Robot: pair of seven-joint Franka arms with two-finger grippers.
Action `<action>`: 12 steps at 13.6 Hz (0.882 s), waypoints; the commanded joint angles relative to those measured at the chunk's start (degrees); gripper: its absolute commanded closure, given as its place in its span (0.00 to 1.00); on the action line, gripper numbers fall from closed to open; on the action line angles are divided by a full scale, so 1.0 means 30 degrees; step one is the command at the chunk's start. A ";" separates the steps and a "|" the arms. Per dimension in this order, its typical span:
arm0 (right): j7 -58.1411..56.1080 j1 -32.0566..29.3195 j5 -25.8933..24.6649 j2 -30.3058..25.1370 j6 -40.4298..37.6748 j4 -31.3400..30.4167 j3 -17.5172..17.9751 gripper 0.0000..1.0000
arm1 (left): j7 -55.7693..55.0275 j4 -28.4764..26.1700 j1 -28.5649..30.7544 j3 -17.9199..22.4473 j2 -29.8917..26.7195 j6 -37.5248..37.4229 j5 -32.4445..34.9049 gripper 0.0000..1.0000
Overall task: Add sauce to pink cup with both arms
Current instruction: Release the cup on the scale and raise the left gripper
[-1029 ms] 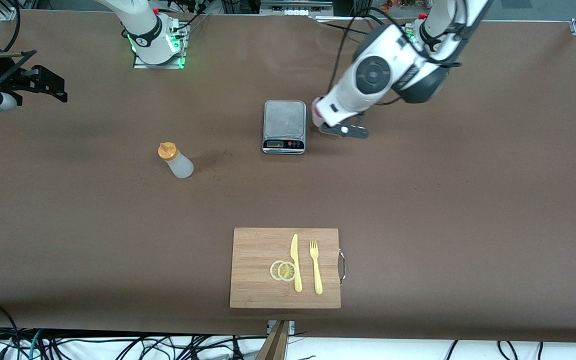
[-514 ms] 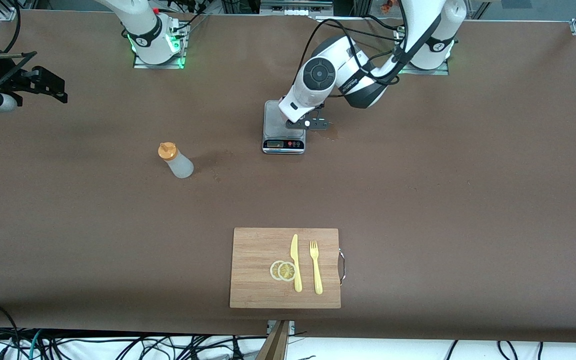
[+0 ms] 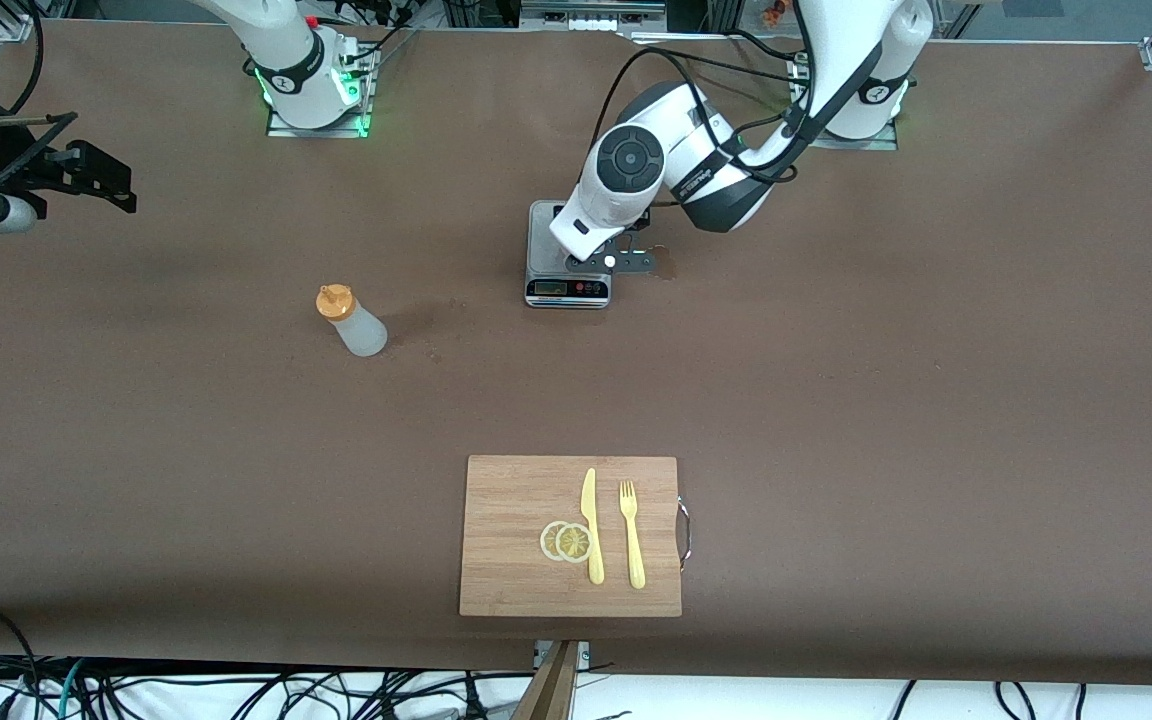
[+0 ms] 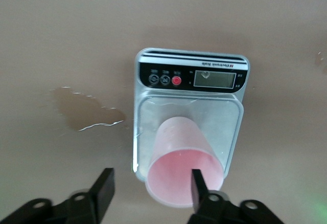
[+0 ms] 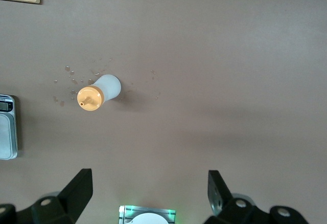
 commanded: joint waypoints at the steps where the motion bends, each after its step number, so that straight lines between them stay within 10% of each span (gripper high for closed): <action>1: -0.0041 -0.0240 -0.0190 0.0103 -0.0071 0.0211 0.0061 0.00 | -0.0124 0.4029 0.1394 0.0052 -0.0489 -0.5553 0.0449 0.00; 7: -0.2140 0.0024 0.0130 0.1158 -0.0481 0.0270 0.0179 0.00 | 0.5987 0.6826 0.6080 0.0053 -0.2272 -1.0050 0.2763 0.00; 12: -0.4310 0.0111 0.2239 0.1217 -0.1391 0.0064 0.0325 0.00 | 1.2777 0.4171 0.3567 0.8393 -0.6487 -0.8393 0.1886 0.00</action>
